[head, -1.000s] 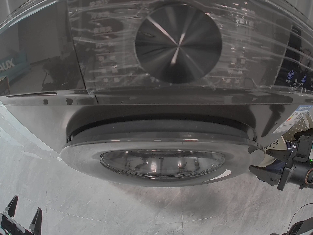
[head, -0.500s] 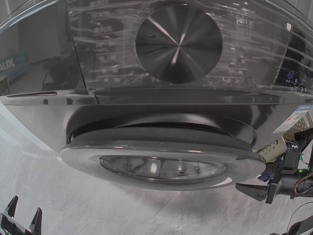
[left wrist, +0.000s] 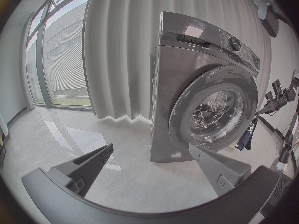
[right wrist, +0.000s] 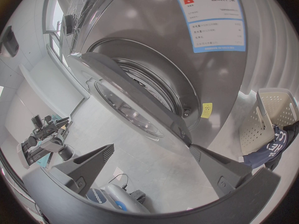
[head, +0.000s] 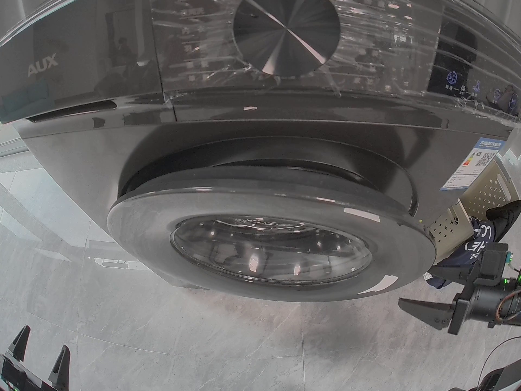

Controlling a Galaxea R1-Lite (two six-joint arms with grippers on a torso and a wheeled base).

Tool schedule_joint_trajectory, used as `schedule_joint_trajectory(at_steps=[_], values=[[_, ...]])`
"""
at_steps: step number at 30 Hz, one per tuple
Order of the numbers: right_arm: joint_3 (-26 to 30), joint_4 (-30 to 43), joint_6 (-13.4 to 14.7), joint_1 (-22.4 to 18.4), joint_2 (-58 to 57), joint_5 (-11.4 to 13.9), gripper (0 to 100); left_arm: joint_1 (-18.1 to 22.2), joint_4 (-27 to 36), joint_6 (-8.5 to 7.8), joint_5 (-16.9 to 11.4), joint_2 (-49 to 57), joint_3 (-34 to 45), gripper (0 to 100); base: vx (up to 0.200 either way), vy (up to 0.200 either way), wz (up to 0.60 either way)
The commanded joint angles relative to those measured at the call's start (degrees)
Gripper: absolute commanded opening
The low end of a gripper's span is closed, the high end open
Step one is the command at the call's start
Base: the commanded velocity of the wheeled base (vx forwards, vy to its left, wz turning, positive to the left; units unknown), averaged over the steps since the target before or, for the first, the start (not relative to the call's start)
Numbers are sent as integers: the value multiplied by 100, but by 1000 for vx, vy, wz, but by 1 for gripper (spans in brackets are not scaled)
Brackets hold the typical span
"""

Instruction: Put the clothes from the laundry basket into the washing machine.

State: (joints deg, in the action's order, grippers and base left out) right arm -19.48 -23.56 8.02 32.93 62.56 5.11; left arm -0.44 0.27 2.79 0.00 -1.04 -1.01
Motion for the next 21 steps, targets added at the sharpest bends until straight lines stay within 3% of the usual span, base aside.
schedule_joint_trajectory(at_steps=[1, 5, 12, 21], values=[[-363, -43, -37, -6, 590, 25, 100, 0, 0, 2, 0, 104, 92, 100, 0, 0, 0], [-443, -43, -37, 3, 731, 43, 100, 0, 0, 2, 0, 104, 92, 100, -150, 0, 0], [-91, 27, -46, 91, 256, 25, 100, 0, 0, 2, 0, 104, 92, 100, 0, 0, 0], [-469, -8, -117, -331, 459, 17, 100, 0, 0, 2, 0, 104, 92, 100, 0, 0, 0]])
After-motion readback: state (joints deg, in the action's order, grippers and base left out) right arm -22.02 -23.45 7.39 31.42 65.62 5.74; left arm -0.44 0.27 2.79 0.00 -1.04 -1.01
